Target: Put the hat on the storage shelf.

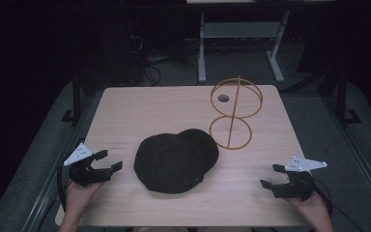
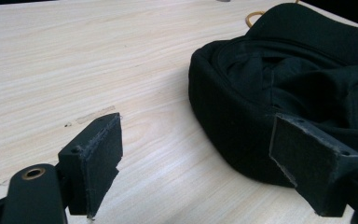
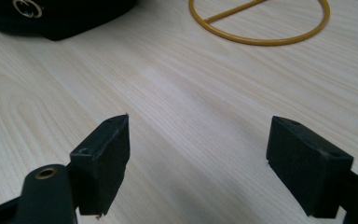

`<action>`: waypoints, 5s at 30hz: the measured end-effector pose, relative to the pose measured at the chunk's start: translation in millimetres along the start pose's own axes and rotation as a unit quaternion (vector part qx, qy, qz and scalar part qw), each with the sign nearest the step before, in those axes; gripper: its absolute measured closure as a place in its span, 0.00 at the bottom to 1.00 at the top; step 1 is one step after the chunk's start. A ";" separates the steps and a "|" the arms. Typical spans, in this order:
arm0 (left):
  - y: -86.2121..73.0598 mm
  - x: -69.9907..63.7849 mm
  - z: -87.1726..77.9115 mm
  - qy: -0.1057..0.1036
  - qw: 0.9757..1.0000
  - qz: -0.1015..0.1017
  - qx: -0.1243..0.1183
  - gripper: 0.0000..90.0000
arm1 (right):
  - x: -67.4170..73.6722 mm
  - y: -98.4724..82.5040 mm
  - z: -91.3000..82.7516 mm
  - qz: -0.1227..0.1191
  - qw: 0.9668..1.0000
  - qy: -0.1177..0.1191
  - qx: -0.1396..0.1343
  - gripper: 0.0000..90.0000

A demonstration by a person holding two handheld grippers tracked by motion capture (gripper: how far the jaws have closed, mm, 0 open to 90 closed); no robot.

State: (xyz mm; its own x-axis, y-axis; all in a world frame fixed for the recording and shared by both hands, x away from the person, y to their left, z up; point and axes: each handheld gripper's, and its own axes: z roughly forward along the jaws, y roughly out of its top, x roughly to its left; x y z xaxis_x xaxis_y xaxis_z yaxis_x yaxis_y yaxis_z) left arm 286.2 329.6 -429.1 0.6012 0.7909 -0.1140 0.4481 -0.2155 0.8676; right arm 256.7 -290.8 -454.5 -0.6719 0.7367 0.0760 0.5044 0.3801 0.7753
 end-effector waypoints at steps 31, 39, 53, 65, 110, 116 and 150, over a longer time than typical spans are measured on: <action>-1.9 -3.9 3.7 -0.002 1.000 0.009 0.009 0.19 | 48.6 57.2 16.0 -0.060 0.996 0.072 0.001 0.17; -2.4 -3.9 4.5 0.001 1.000 0.009 0.013 0.19 | 64.0 80.4 23.1 -0.088 0.992 0.087 0.010 0.18; -2.5 -2.2 4.6 0.004 1.000 0.011 0.009 0.19 | 107.4 127.9 53.4 -0.157 0.977 0.137 0.038 0.24; -2.3 -1.7 5.0 0.004 1.000 0.003 0.012 0.18 | 141.1 146.7 81.8 -0.208 0.963 0.165 0.051 0.39; -1.3 -1.2 3.9 0.000 1.000 0.003 0.002 0.18 | 202.7 156.0 179.8 -0.266 0.928 0.216 0.147 0.82; -1.5 -0.6 3.7 0.000 1.000 0.001 0.001 0.18 | 207.6 153.7 176.7 -0.284 0.927 0.199 0.140 0.86; 13.7 -45.5 19.0 -0.101 0.993 0.052 -0.041 0.18 | 177.1 207.7 88.5 -0.233 0.944 0.231 0.024 0.85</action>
State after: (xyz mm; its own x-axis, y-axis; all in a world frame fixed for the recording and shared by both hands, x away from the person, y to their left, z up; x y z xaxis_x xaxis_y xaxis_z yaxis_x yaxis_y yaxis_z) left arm 277.5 279.8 -421.2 0.7650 0.6348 -0.1091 0.3267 -0.2363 0.9151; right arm 290.5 -31.9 -335.4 -0.9862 0.1652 0.0069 0.1118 0.6354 0.7641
